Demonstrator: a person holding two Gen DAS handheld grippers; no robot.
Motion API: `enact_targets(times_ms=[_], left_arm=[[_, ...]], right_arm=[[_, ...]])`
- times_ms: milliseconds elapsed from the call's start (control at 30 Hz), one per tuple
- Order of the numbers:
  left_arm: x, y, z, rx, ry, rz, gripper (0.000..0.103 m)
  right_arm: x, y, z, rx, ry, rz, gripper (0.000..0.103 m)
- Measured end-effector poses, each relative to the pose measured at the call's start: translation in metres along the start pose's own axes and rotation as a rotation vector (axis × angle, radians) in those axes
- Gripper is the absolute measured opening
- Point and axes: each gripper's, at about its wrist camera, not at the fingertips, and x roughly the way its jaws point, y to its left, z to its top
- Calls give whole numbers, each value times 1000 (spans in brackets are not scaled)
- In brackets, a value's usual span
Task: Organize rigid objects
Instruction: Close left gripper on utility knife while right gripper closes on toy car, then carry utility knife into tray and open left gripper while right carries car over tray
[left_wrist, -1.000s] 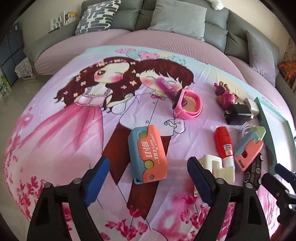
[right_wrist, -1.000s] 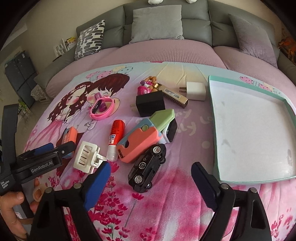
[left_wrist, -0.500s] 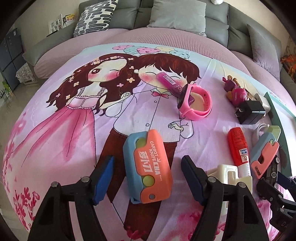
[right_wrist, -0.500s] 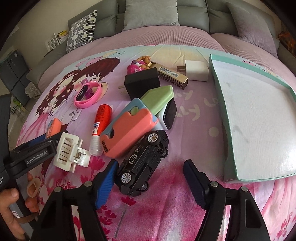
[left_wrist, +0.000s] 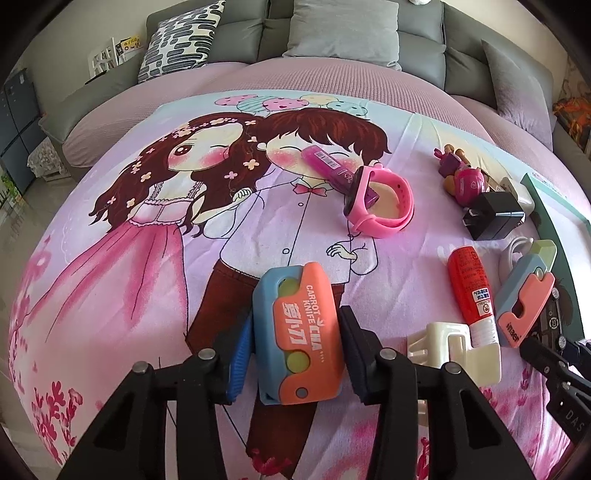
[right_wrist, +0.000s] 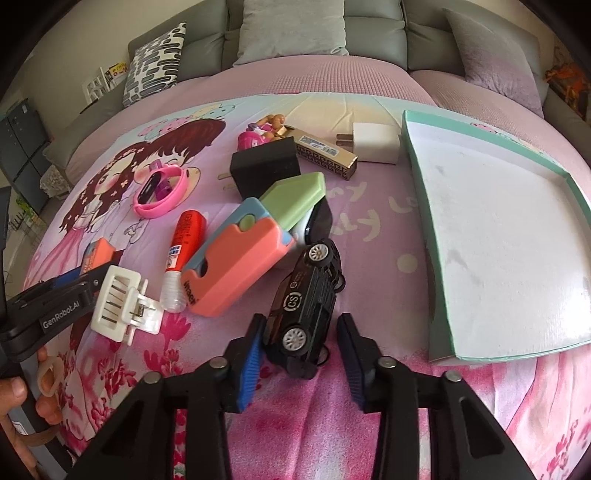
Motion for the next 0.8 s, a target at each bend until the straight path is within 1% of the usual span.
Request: enact_targets(times_ms=[133,200,267,400,500,600,700,800], left_arm=[[-1,3,1,-28,13,-9,44],[-2,4,1,-42,21,-11,44],[-4,5,2,-58,26,-11,44],[-14,7,3,-85,16,-7,44],[-33,2,11,-83,-28,1,44],[-56,-8,28,-81,-97,-7,44],[-75,-30,51,-74,-163,-66,44],[-86,-60,67,-50,-197,-117,44]], right_arm=[[-1,-2,0,13,-12,10,36],[-5,-3,0,27,-28,31,36],[-12,-6,0,41,-50,50,36],[-30,-10,5,51,-105,56,36],[-46,-18,12,82,-149,69,36],[-66,-30,25,108,-217,66,36],[-80,-46,40,149,-267,59,36],[-88,-68,53,187,-301,24,36]])
